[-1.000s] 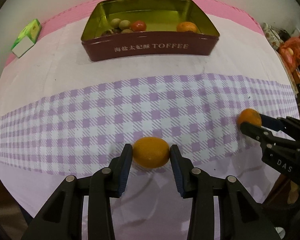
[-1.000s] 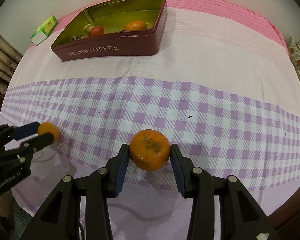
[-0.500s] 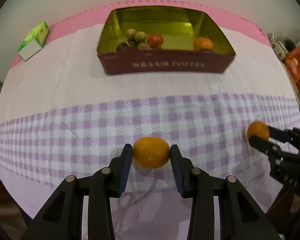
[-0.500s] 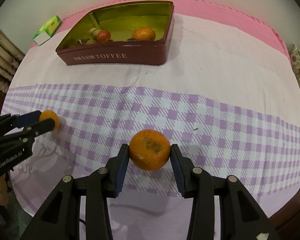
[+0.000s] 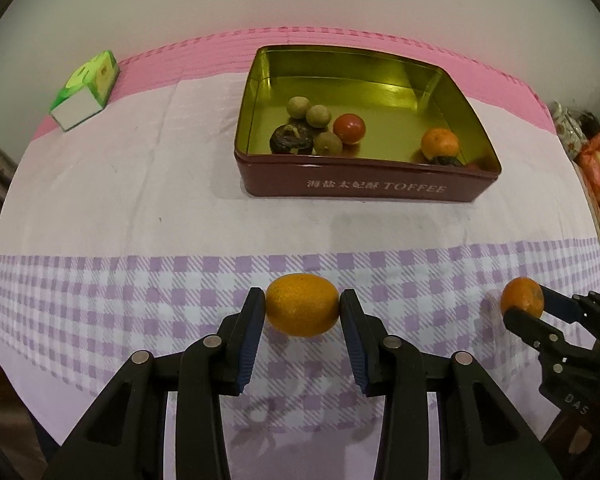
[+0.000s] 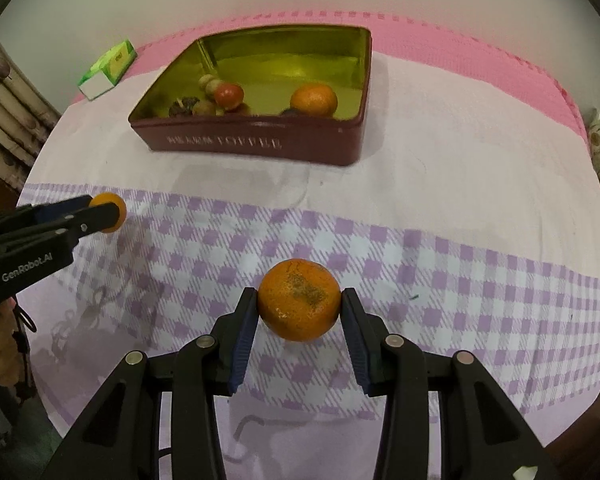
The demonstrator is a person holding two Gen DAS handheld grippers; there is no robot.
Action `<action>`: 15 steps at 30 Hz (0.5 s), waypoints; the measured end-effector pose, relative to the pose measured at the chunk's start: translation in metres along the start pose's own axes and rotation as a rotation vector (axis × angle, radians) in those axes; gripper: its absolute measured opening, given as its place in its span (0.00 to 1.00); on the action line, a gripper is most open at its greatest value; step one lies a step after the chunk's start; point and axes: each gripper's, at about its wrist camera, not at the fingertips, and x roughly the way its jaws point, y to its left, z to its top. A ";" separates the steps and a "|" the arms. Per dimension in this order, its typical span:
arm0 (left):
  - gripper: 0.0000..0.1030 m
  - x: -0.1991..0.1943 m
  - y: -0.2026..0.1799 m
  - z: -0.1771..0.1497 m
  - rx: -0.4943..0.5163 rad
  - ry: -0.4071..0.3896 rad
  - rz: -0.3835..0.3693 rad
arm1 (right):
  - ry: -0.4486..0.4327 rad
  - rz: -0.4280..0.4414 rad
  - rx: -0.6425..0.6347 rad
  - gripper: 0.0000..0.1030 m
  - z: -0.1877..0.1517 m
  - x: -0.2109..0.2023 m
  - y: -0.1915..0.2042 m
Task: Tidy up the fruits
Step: 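Carry both oranges in both grippers over the TOFFEE tin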
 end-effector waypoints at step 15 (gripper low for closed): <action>0.38 0.005 0.006 -0.009 -0.016 -0.103 0.034 | -0.138 0.009 0.025 0.38 0.010 -0.007 0.000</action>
